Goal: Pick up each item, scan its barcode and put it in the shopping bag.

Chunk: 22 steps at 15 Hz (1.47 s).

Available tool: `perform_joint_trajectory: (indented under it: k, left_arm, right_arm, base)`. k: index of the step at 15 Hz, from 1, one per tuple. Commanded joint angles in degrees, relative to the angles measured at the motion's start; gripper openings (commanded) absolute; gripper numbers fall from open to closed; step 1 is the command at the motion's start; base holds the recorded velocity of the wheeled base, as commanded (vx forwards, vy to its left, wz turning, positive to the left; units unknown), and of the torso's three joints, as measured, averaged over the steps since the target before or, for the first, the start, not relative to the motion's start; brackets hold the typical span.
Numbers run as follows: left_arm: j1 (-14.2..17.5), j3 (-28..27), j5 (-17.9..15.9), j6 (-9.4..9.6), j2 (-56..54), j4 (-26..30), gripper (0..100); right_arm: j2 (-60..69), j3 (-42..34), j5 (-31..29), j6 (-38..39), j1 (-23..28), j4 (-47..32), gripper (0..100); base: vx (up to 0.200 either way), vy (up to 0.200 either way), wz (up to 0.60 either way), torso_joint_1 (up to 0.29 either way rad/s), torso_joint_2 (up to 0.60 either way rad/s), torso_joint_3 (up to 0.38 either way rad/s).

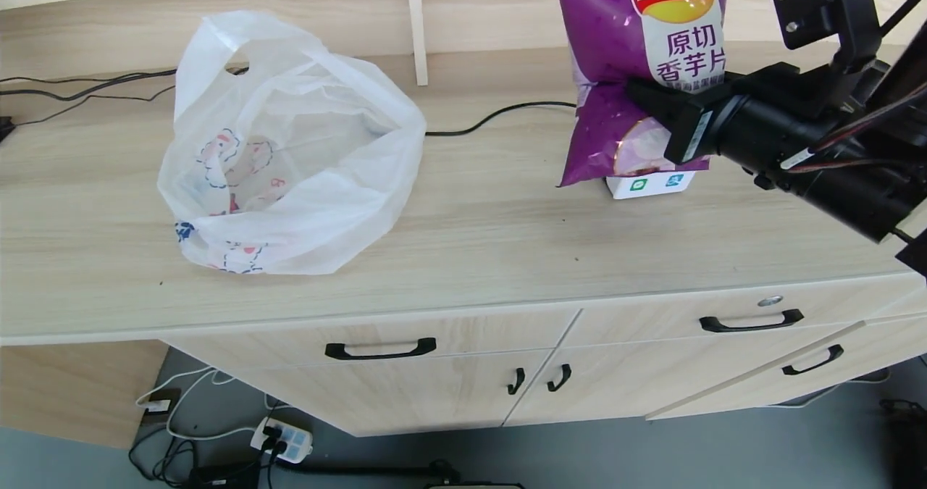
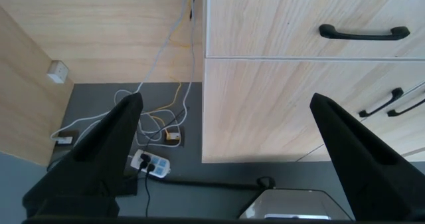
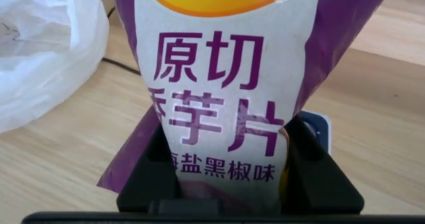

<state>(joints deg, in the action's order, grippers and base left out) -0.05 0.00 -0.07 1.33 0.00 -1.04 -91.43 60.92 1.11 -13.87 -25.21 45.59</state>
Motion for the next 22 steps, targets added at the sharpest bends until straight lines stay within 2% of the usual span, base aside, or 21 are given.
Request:
perform_joint_trajectory:
  k: [1, 6, 8, 10, 13, 15, 18, 22]
  left_arm:
    - [-0.04, 0.0, -0.01, -0.01, 0.09, -0.02, 100]
    - [-0.04, 0.0, -0.01, -0.01, 0.09, -0.02, 100]
    - [-0.04, 0.0, -0.01, -0.01, 0.09, -0.02, 100]
    - [-0.04, 0.0, -0.01, -0.01, 0.09, -0.02, 100]
    - [-0.04, 0.0, -0.01, -0.01, 0.09, -0.02, 100]
    - [-0.04, 0.0, -0.01, -0.01, 0.09, -0.02, 100]
    - [-0.04, 0.0, -0.01, -0.01, 0.09, -0.28, 100]
    - [-0.04, 0.0, -0.01, 0.08, 0.09, -0.28, 100]
  right_arm:
    - [0.64, 0.96, 0.03, -0.1, -0.01, 0.11, 0]
    - [0.46, 7.2, 0.21, 0.78, -0.72, -1.65, 0]
    - [0.64, 12.38, 0.21, 0.87, -0.89, -6.57, 0]
    - [0.02, 13.97, 0.38, 0.87, -0.98, -9.21, 0]
    - [-3.67, 20.47, 0.56, 2.89, -2.3, -9.91, 0]
    - [-6.22, 21.0, 1.26, 7.63, -4.67, -9.73, 0]
    - [-9.12, 20.21, 1.26, 9.21, -4.94, -8.42, 0]
    - [-15.62, 19.5, 1.26, 9.65, -5.02, -0.33, 0]
  base:
    - [0.0, 0.0, 0.6, 0.002, 0.0, 0.002]
    - [0.0, 0.0, 0.6, 0.002, 0.0, 0.004]
    - [0.0, 0.0, 0.6, 0.01, 0.0, 0.007]
    - [0.0, 0.0, 0.6, -0.002, 0.0, 0.002]
    - [0.0, 0.0, 0.4, 0.003, 0.0, 0.0]
    - [0.0, 0.0, 0.0, 0.0, 0.0, 0.0]
    - [0.0, 0.0, 0.0, 0.0, 0.0, 0.0]
    - [0.0, 0.0, 0.0, 0.0, 0.0, 0.0]
